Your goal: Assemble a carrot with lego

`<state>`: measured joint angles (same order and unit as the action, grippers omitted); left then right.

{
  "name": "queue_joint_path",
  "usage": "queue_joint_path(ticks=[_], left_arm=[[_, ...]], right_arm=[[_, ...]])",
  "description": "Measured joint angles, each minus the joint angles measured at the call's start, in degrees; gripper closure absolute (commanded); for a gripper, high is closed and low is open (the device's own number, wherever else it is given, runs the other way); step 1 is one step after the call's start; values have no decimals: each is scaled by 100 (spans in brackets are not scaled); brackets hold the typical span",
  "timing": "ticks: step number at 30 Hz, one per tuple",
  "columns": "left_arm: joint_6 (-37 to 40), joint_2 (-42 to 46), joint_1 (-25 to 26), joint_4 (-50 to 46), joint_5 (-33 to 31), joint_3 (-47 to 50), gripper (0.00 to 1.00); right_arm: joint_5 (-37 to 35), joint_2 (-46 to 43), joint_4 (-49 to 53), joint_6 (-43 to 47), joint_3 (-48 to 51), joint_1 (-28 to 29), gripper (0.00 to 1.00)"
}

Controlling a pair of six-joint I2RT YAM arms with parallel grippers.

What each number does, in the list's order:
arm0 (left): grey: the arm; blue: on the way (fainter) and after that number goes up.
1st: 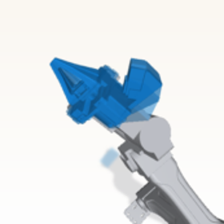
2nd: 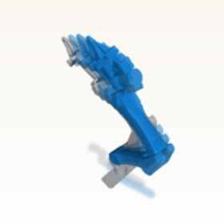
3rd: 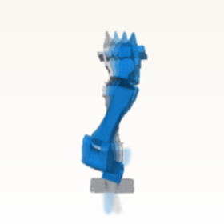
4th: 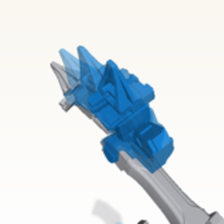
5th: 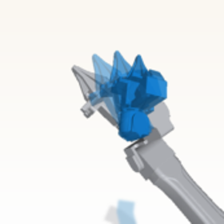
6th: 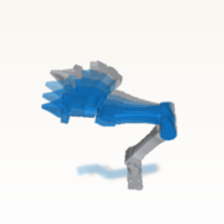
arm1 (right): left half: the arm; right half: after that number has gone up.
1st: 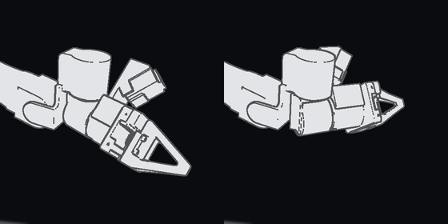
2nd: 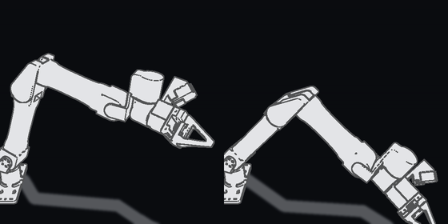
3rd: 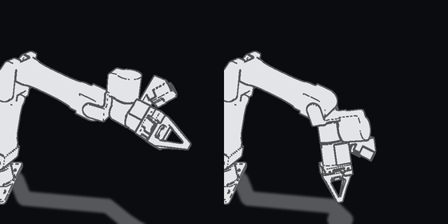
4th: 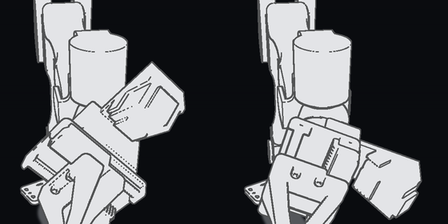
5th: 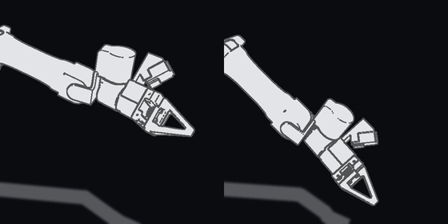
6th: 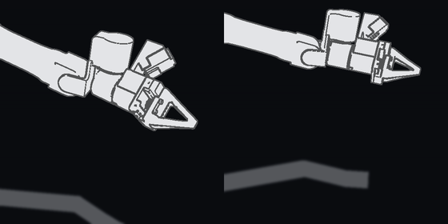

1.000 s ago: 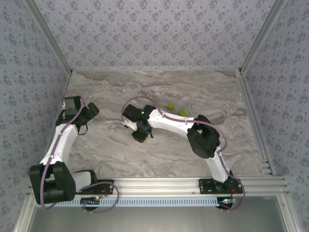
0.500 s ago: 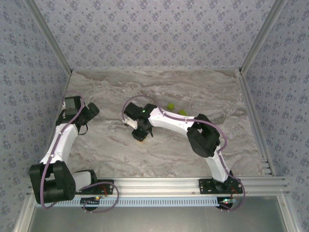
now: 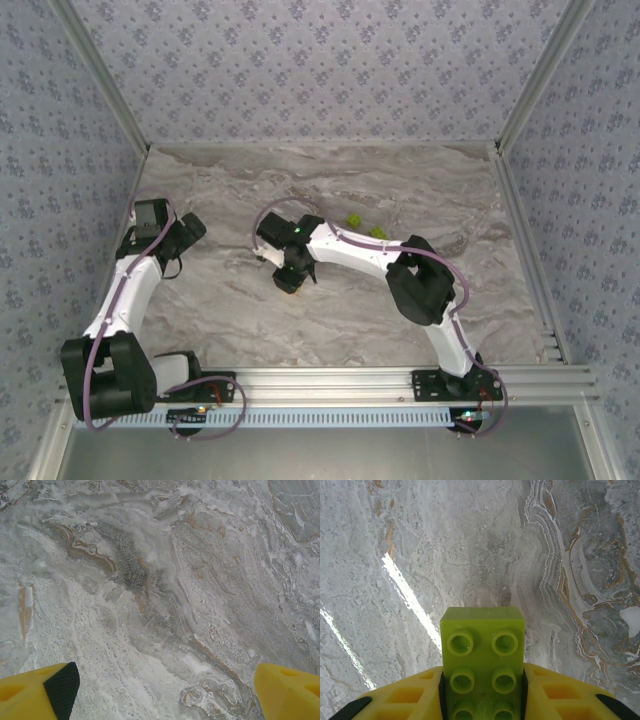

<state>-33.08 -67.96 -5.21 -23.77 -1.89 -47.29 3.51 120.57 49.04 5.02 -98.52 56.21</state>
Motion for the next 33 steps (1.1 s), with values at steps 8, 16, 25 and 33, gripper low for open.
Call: queue_joint_path(ticks=[8,16,25,33], left_arm=[[0,0,0,0,2,0,8],[0,0,0,-2,0,0,8],[0,0,0,0,2,0,8],[0,0,0,-2,0,0,8]], right_arm=[[-4,-2,-39,0,31,0,61],[-9,2,-46,-2,35,7,61],[-4,15,-61,-101,33,7,61],[24,157,-59,-262,-125,9,61]])
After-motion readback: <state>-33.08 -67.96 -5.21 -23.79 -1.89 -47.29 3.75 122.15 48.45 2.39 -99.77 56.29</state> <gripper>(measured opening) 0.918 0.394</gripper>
